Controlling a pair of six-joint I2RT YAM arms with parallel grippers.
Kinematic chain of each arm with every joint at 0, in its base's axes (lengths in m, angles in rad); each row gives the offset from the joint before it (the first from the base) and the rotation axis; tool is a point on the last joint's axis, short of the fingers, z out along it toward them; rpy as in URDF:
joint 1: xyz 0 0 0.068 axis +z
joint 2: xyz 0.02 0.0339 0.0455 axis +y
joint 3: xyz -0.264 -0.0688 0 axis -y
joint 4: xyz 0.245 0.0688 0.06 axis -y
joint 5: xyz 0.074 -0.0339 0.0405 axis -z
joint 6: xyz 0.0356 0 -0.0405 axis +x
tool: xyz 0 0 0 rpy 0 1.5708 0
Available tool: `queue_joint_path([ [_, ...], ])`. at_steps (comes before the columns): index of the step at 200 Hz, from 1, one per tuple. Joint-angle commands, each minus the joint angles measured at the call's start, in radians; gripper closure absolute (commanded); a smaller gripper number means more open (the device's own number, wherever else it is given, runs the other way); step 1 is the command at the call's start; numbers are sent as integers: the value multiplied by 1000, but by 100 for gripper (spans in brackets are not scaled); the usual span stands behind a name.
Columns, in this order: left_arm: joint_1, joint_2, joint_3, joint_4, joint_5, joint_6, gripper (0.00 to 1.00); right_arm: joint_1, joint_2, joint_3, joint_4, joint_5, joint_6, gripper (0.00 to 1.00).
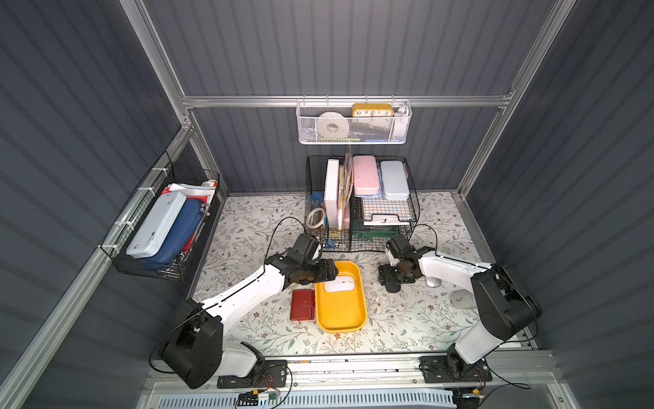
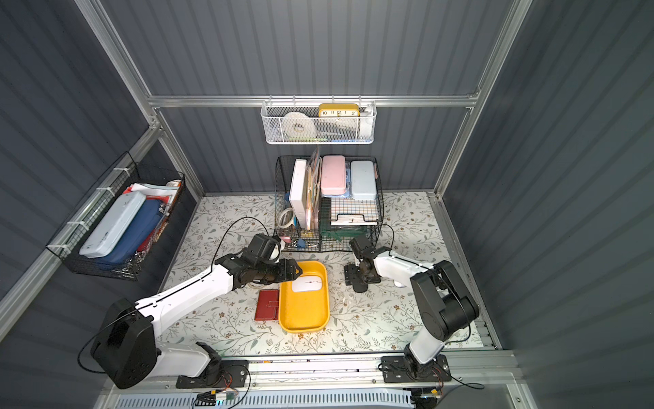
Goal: Put the mouse in the storage box
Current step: Pick up the mouse from the center of the board.
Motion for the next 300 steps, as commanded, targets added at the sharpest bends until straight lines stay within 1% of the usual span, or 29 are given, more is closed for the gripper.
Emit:
queue_joint_path([
  [1, -2, -8, 20, -23, 2, 18, 20, 30, 44, 22, -62, 87, 22, 22],
  [20, -2, 0, 23, -33, -5, 22, 20, 48, 69, 41, -78, 107, 26, 25],
  [53, -2, 2, 19, -31, -3, 21, 20, 48, 80, 42, -75, 110, 28, 27],
  [67, -2, 0, 15, -30, -3, 21, 20, 49, 83, 44, -76, 109, 28, 32],
  [85, -2, -1, 10, -29, -4, 17, 20, 48, 87, 46, -75, 100, 24, 42],
  [103, -2, -2, 5, -17, 13, 18, 21, 48, 77, 40, -71, 103, 26, 47],
  [145, -1, -26, 2, -22, 23, 20, 21, 48, 10, 12, -48, 93, 13, 49],
  [163, -2, -46, 11, -30, 38, 23, 21, 48, -72, -21, -10, 94, 1, 49],
  [196, -1, -95, 33, -32, 98, 27, 20, 50, -271, -100, 109, 37, -64, 50],
  [220, -2, -126, 53, -17, 181, 35, 20, 63, -441, -176, 210, 5, -151, 51],
  [232, -2, -138, 67, -5, 232, 58, 20, 71, -555, -231, 284, -20, -179, 51],
  [248, -1, -150, 80, 14, 304, 70, 19, 85, -683, -341, 441, -120, -228, 51],
  [253, -1, -151, 85, 19, 348, 74, 20, 97, -720, -380, 502, -150, -245, 52],
  [263, -2, -152, 96, 26, 390, 82, 19, 133, -780, -463, 617, -185, -283, 52],
  [273, -2, -155, 97, 42, 435, 88, 19, 176, -824, -528, 721, -195, -322, 53],
  [282, -2, -156, 97, 61, 489, 93, 19, 212, -847, -547, 724, -192, -358, 53],
  [300, -2, -153, 101, 89, 538, 100, 19, 280, -868, -548, 695, -162, -408, 53],
])
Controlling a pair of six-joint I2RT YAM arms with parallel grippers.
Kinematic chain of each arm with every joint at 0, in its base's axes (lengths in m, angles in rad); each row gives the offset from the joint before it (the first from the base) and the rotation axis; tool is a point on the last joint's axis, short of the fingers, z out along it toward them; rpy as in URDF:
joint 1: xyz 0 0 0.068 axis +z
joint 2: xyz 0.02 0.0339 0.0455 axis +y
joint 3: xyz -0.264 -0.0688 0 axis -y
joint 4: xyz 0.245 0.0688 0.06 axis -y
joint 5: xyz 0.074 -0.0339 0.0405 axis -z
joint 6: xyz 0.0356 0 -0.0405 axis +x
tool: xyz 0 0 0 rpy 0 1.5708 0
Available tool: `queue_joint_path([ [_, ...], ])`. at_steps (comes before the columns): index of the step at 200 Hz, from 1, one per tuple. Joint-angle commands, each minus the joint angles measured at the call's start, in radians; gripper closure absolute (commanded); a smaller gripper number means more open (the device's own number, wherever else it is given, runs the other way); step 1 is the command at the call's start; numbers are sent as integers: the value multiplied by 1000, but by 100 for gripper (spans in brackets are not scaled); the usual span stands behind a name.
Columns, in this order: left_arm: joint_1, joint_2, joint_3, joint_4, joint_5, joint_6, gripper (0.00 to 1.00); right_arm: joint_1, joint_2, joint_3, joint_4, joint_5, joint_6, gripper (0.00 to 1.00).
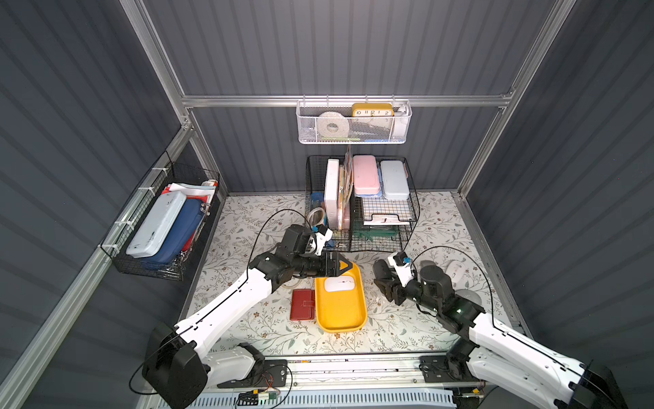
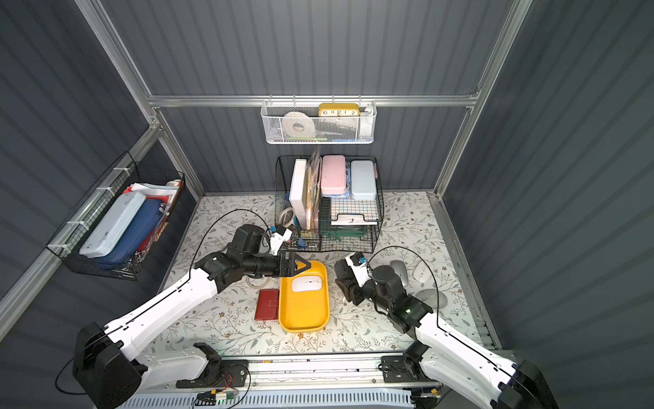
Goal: Put the mouse in the storage box
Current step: Pick up the mouse from the center of the board.
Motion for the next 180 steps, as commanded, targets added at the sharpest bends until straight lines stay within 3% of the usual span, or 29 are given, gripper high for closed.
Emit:
queue_joint_path([
  [1, -2, -10, 25, 43, 148, 44, 19, 70, -29, -9, 137, -22, -120, 53],
  [54, -12, 52, 15, 40, 195, 46, 19, 178, -24, -17, 136, 7, -194, 53],
  [119, -134, 147, 57, 79, 161, 25, 20, 193, -11, -12, 136, 4, -207, 52],
  [180, -173, 211, 84, 58, 151, 36, 24, 195, -8, -14, 136, 10, -205, 51],
])
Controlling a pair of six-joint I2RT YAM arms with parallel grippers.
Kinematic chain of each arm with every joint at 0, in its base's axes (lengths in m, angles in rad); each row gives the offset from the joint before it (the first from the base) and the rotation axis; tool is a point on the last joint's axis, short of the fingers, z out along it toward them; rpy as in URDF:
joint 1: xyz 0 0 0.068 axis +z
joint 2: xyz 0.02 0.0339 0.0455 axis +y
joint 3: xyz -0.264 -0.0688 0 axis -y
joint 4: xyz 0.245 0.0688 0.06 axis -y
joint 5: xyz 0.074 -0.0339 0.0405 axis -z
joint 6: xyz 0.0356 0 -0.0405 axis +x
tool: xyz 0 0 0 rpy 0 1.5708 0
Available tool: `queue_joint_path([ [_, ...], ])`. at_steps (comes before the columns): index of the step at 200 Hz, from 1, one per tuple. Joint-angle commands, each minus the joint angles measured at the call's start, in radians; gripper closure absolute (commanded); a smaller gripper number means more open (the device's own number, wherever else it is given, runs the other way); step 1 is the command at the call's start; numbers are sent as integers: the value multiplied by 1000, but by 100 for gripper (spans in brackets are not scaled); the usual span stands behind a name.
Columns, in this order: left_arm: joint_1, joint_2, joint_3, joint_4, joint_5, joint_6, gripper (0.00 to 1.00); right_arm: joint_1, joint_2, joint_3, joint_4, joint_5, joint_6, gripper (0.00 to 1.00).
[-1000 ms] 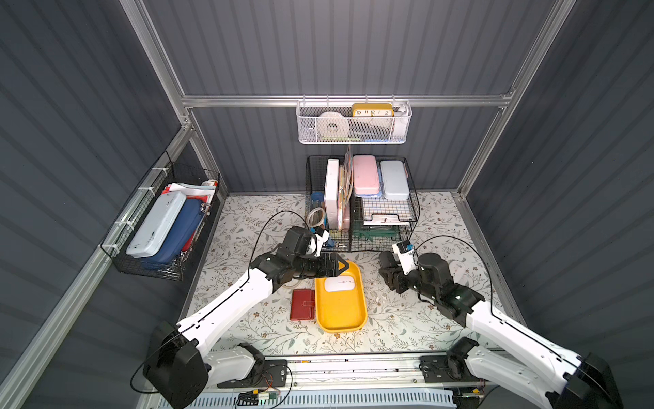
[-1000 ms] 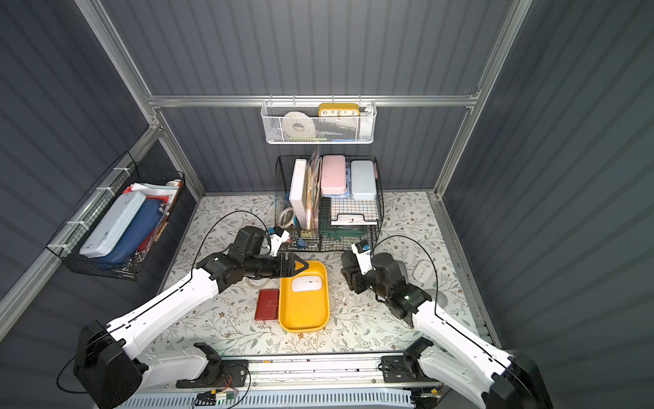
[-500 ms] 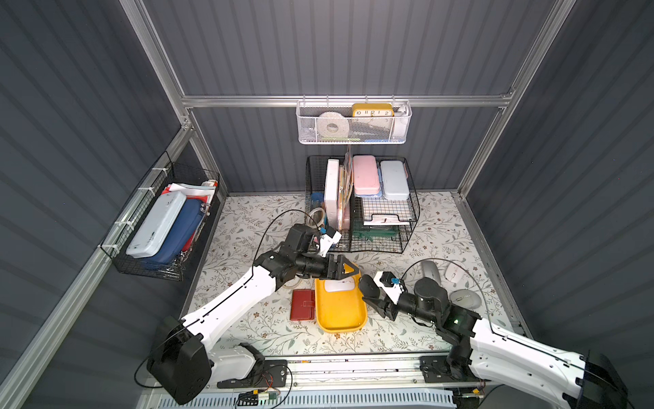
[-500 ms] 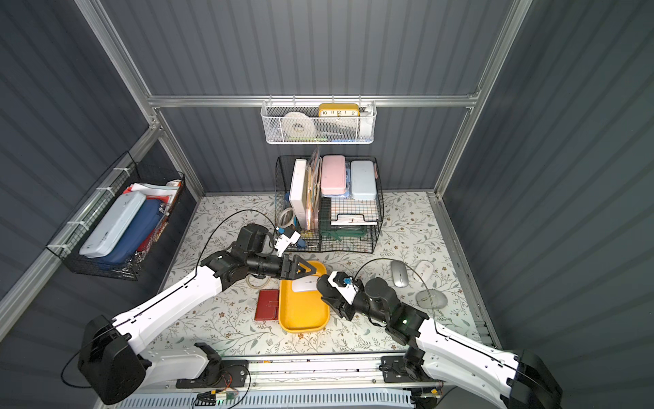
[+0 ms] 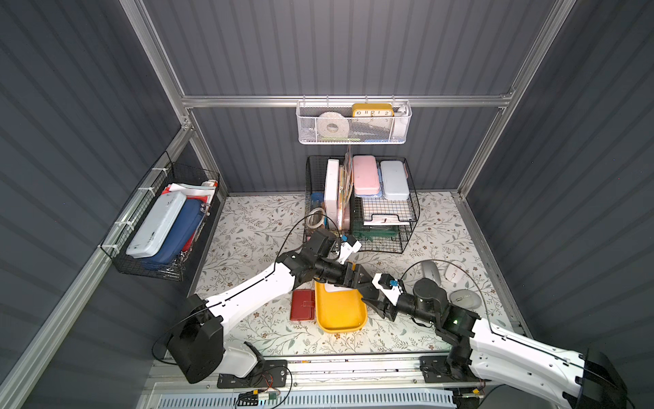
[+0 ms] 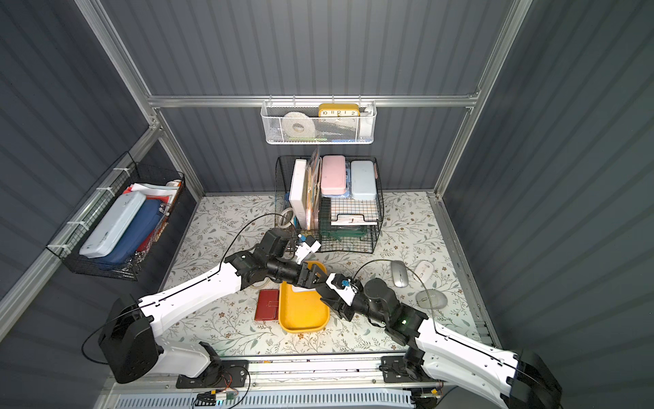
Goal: Put the mouse in the storage box
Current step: Pick up the mouse from the center of the board.
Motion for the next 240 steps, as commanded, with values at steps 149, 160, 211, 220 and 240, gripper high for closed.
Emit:
queue_joint_path([
  [149, -53, 81, 81, -87, -39, 44, 54, 4, 23, 11, 35, 21, -1, 50],
  [160, -54, 81, 76, -86, -38, 43, 56, 4, 25, 12, 37, 23, -1, 50],
  [211, -58, 83, 76, -92, -52, 43, 67, 4, 34, 17, 33, 32, -2, 50],
  [220, -59, 85, 76, -92, -54, 43, 72, 4, 36, 17, 33, 33, -1, 50],
  [240, -60, 87, 78, -93, -64, 40, 82, 4, 40, 17, 32, 36, -2, 48],
])
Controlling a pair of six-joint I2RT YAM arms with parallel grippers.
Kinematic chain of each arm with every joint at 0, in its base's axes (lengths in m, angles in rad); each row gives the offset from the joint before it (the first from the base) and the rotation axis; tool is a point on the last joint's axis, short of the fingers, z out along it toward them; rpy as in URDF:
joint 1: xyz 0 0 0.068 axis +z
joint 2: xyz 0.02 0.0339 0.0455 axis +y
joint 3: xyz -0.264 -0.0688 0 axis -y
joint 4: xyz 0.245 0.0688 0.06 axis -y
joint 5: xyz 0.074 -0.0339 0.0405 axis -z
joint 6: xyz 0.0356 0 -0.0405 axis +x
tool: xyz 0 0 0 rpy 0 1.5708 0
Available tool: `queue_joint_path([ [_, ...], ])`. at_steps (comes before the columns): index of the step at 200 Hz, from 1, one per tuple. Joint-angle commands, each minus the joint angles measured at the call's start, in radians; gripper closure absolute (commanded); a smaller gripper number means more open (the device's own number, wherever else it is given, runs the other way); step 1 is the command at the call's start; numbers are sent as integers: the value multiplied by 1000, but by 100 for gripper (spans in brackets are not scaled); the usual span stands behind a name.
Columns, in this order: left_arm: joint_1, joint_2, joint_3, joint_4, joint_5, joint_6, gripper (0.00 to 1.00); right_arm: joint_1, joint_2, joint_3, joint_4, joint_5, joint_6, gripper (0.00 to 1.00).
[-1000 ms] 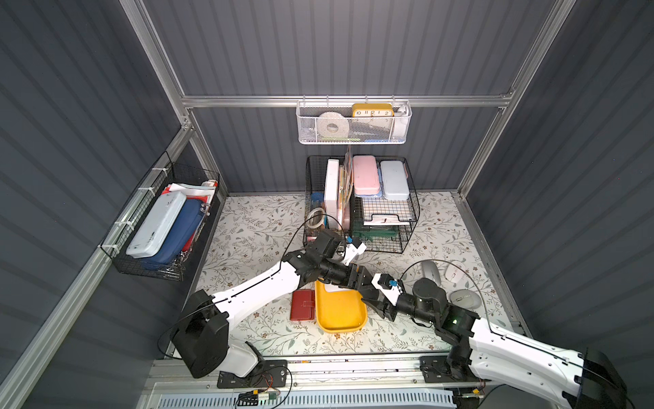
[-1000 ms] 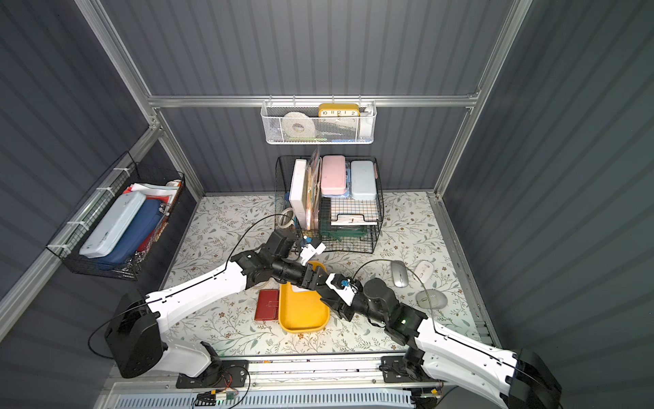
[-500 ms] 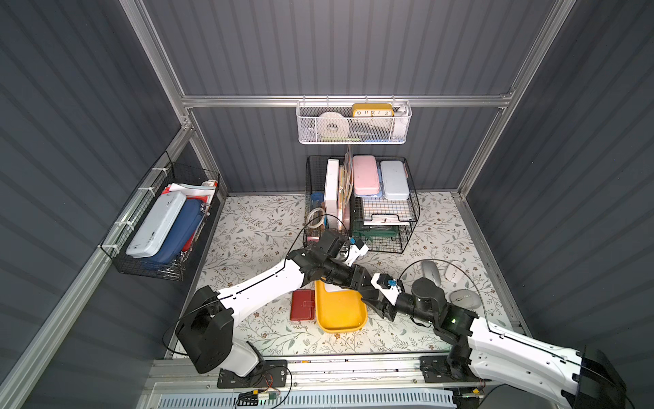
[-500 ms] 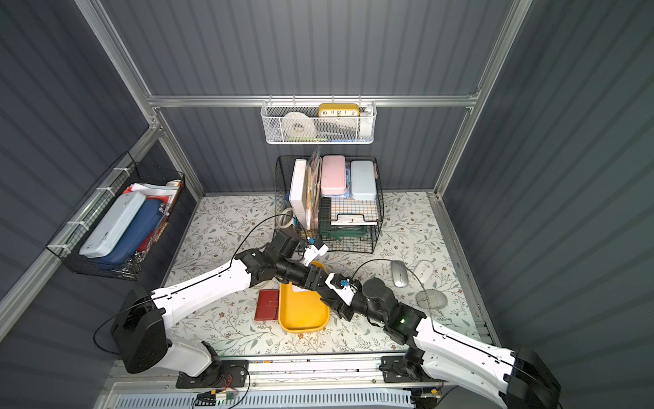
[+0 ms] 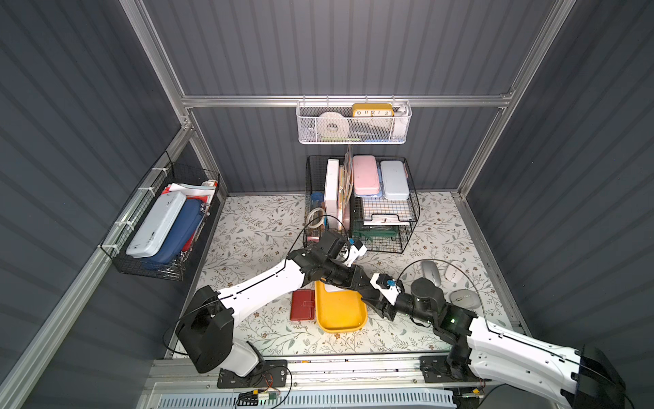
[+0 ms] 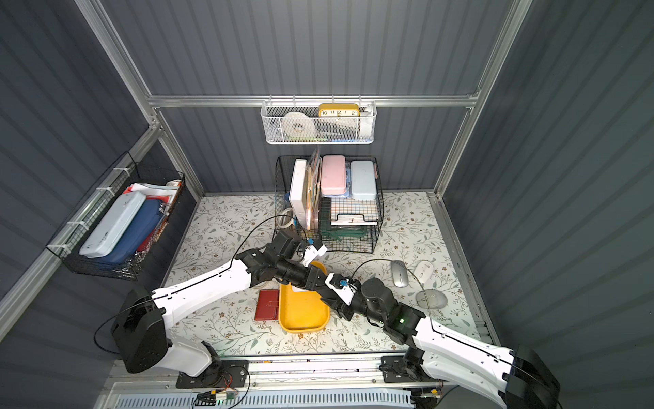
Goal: Put the mouse in the storage box
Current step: Pick up the mouse from the center of the board, then place the mouse in the storage box.
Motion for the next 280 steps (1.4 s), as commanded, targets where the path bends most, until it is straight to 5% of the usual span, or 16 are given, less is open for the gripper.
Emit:
queue_joint_path([
  [1, -9, 10, 14, -13, 22, 26, 82, 4, 2, 18, 30, 6, 8, 47],
  [23, -10, -1, 14, -13, 4, 23, 89, 4, 4, 18, 32, 31, 16, 33],
  [51, -8, -29, 7, -24, -31, 29, 93, 4, 1, 17, 33, 58, 25, 1],
  [98, 22, -105, -64, -23, -124, 11, 95, 4, -28, 3, 33, 106, 41, 1],
  [152, 201, -236, -232, 4, -204, -113, 93, 4, -16, 0, 43, 109, 43, 1],
  [280, 201, -29, -239, 44, -233, -120, 93, 4, -13, 3, 37, 185, 74, 1],
])
